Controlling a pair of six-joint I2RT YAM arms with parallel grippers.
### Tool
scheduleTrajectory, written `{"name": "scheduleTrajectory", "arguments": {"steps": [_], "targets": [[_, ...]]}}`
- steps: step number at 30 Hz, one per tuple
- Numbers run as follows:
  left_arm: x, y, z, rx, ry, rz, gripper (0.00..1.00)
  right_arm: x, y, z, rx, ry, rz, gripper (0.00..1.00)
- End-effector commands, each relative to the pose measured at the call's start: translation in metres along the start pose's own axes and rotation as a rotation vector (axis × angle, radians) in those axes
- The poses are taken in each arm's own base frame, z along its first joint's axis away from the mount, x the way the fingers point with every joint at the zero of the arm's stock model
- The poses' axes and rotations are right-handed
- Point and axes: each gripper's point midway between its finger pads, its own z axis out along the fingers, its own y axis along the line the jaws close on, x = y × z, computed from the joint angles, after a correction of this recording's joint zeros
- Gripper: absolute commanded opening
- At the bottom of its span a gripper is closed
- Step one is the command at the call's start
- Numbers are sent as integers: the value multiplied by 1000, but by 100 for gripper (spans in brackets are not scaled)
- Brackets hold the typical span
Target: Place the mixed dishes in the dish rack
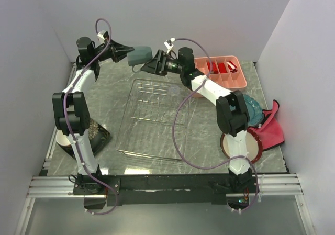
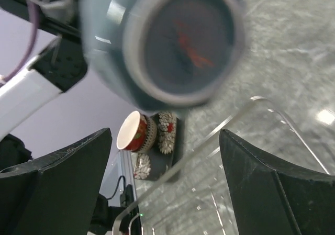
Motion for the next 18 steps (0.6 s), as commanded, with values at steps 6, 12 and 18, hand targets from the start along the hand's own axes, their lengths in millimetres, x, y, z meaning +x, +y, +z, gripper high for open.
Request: {"name": "scheduleTrajectory", "arguments": {"steps": [6,12,18], "targets": [[18,-45,-18,34,-29,-16,1,-15,61,28,-183,-76,-114,86],[19,-53,-25,40,-42,-10,1,-4,57,47,-159,-68,-82,84],[21,-55,-33,30,-59,-13,1,10,55,53,-133,-49,-77,82]]}}
